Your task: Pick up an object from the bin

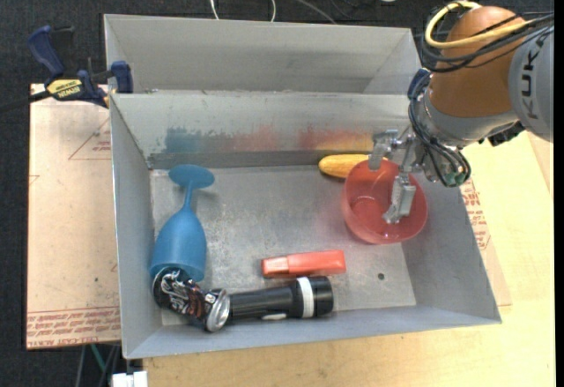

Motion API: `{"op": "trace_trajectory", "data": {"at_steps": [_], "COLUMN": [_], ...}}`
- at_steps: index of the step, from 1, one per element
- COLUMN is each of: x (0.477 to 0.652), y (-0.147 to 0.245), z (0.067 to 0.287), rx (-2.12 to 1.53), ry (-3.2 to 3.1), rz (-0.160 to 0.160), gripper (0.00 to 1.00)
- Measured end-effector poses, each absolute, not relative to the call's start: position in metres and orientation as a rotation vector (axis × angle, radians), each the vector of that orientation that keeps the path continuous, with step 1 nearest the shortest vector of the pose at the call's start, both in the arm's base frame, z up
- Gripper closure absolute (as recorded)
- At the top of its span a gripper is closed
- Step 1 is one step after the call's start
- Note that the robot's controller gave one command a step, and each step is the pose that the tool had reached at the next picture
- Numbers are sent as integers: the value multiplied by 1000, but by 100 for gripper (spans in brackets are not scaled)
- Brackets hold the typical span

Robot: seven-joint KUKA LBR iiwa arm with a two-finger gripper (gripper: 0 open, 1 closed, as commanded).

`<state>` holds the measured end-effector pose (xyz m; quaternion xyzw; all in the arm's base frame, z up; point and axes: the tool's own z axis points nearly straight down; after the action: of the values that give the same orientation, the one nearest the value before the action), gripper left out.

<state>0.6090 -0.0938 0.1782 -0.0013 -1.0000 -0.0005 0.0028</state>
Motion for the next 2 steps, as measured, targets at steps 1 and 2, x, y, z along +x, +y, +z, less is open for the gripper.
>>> {"op": "trace_trajectory", "data": {"at_steps": [1, 2], "x": [611, 645], "y": [-93, -133], "z": [183, 100], "rx": [0, 399], "ry": [-3143, -3118], "rz": [-1, -1], "gripper": [0, 0]}}
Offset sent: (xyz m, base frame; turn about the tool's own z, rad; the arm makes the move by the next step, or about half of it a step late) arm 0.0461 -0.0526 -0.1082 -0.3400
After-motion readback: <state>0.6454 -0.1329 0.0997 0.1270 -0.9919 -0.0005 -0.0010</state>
